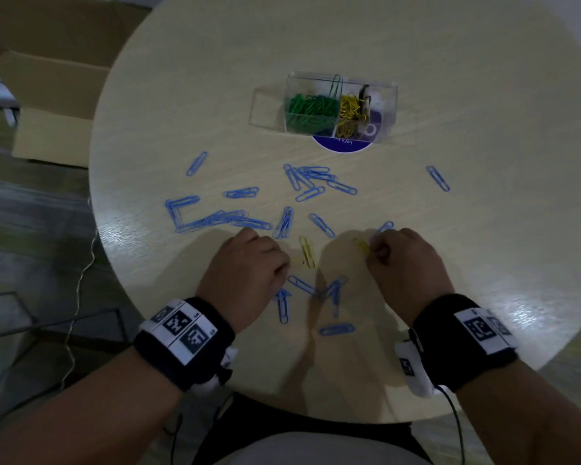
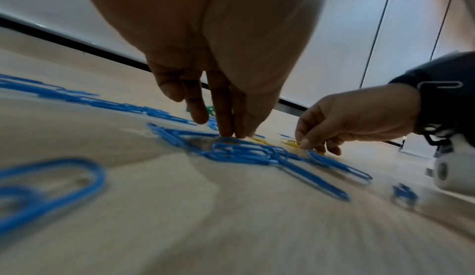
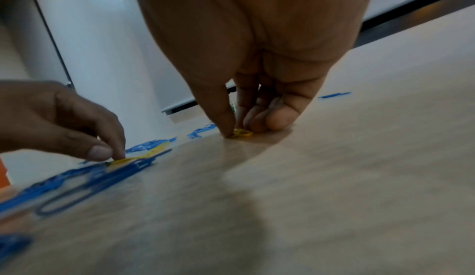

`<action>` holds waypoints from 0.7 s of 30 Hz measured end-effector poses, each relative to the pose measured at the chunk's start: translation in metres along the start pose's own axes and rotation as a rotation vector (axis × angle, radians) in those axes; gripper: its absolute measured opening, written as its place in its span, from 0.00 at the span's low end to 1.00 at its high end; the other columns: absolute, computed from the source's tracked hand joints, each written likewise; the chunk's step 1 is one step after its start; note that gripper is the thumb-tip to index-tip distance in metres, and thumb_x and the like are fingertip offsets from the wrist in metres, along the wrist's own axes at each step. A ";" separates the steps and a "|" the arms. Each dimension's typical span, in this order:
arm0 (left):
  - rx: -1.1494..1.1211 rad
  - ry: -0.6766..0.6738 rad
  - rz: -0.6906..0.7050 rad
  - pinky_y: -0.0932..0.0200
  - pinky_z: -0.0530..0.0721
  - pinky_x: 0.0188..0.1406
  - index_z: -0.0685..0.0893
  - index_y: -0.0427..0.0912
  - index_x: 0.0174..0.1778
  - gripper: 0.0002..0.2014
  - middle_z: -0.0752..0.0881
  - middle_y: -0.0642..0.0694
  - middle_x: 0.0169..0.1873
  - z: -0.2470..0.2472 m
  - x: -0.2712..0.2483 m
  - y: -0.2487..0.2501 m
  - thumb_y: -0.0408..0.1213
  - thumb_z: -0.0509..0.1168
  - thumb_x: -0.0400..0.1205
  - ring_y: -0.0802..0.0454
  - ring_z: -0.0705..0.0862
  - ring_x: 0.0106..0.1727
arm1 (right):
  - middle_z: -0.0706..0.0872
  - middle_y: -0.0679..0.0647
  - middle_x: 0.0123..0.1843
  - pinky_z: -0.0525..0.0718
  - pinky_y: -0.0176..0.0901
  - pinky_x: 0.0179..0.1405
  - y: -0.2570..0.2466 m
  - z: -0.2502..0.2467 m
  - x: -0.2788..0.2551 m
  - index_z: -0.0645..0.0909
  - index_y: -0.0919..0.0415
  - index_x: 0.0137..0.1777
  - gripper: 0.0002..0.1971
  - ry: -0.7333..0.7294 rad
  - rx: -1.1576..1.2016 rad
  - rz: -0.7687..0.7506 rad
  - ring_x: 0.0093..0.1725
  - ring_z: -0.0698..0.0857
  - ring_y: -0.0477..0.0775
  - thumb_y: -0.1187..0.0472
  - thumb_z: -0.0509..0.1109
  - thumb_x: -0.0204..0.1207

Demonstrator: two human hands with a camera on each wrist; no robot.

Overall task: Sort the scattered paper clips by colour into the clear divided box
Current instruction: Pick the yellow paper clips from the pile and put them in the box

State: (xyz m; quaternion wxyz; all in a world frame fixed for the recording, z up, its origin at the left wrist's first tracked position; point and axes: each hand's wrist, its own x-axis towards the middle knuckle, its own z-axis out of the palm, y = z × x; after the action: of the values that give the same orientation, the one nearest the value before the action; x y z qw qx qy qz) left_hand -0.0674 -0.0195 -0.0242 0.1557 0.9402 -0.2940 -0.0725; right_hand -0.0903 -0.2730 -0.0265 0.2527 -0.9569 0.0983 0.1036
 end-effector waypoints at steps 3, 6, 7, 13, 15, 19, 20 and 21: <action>-0.070 -0.046 -0.112 0.49 0.80 0.46 0.85 0.47 0.42 0.03 0.86 0.49 0.36 -0.001 0.016 0.000 0.41 0.70 0.76 0.43 0.80 0.44 | 0.82 0.58 0.45 0.80 0.49 0.44 -0.003 -0.002 0.002 0.83 0.57 0.44 0.08 -0.019 -0.036 -0.017 0.46 0.83 0.65 0.57 0.75 0.67; -0.131 -0.099 -0.181 0.53 0.75 0.49 0.87 0.46 0.50 0.10 0.88 0.50 0.38 -0.001 0.028 -0.001 0.39 0.74 0.74 0.44 0.80 0.48 | 0.80 0.59 0.44 0.80 0.50 0.42 -0.005 0.000 0.004 0.82 0.57 0.42 0.06 -0.034 -0.030 -0.036 0.44 0.83 0.66 0.59 0.75 0.67; -0.124 -0.103 -0.155 0.53 0.74 0.48 0.86 0.47 0.53 0.12 0.88 0.51 0.38 -0.002 0.030 -0.002 0.39 0.75 0.73 0.44 0.80 0.49 | 0.80 0.58 0.44 0.80 0.50 0.42 -0.004 0.000 0.005 0.82 0.56 0.41 0.06 -0.041 -0.017 -0.030 0.44 0.82 0.66 0.59 0.75 0.66; 0.013 -0.164 0.181 0.47 0.82 0.42 0.85 0.52 0.63 0.23 0.85 0.49 0.39 -0.006 0.042 -0.014 0.39 0.78 0.72 0.41 0.82 0.44 | 0.83 0.58 0.44 0.79 0.48 0.43 -0.005 -0.002 0.007 0.83 0.55 0.44 0.08 -0.077 -0.027 -0.041 0.46 0.83 0.66 0.63 0.74 0.65; 0.043 -0.158 0.226 0.48 0.83 0.39 0.90 0.51 0.53 0.16 0.85 0.49 0.36 -0.006 0.046 -0.017 0.41 0.80 0.69 0.41 0.83 0.42 | 0.86 0.59 0.46 0.79 0.48 0.44 -0.004 -0.003 0.006 0.83 0.55 0.47 0.09 -0.079 -0.028 -0.037 0.48 0.84 0.66 0.64 0.72 0.66; 0.014 -0.202 0.166 0.50 0.80 0.39 0.87 0.51 0.38 0.09 0.84 0.51 0.34 -0.011 0.050 -0.015 0.44 0.79 0.68 0.43 0.82 0.41 | 0.87 0.60 0.44 0.79 0.48 0.43 -0.004 -0.005 0.004 0.84 0.54 0.45 0.08 -0.118 -0.065 -0.036 0.47 0.85 0.66 0.63 0.69 0.67; 0.014 -0.213 0.149 0.49 0.80 0.39 0.85 0.50 0.36 0.09 0.83 0.50 0.34 -0.013 0.050 -0.015 0.45 0.79 0.68 0.43 0.81 0.41 | 0.86 0.59 0.44 0.79 0.48 0.43 -0.005 -0.006 0.004 0.83 0.53 0.44 0.07 -0.136 -0.075 -0.037 0.47 0.85 0.66 0.63 0.69 0.66; 0.030 -0.222 0.145 0.48 0.81 0.38 0.83 0.49 0.35 0.11 0.82 0.49 0.35 -0.013 0.049 -0.015 0.46 0.79 0.69 0.42 0.81 0.40 | 0.84 0.59 0.45 0.79 0.49 0.43 -0.006 -0.007 0.002 0.82 0.52 0.44 0.07 -0.154 -0.082 -0.045 0.46 0.84 0.66 0.63 0.70 0.66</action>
State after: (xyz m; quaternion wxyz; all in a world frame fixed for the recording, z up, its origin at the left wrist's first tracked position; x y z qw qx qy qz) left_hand -0.0166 -0.0329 -0.0187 0.1131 0.9049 -0.3777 -0.1604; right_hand -0.0855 -0.2721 -0.0182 0.2225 -0.9576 0.0531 0.1750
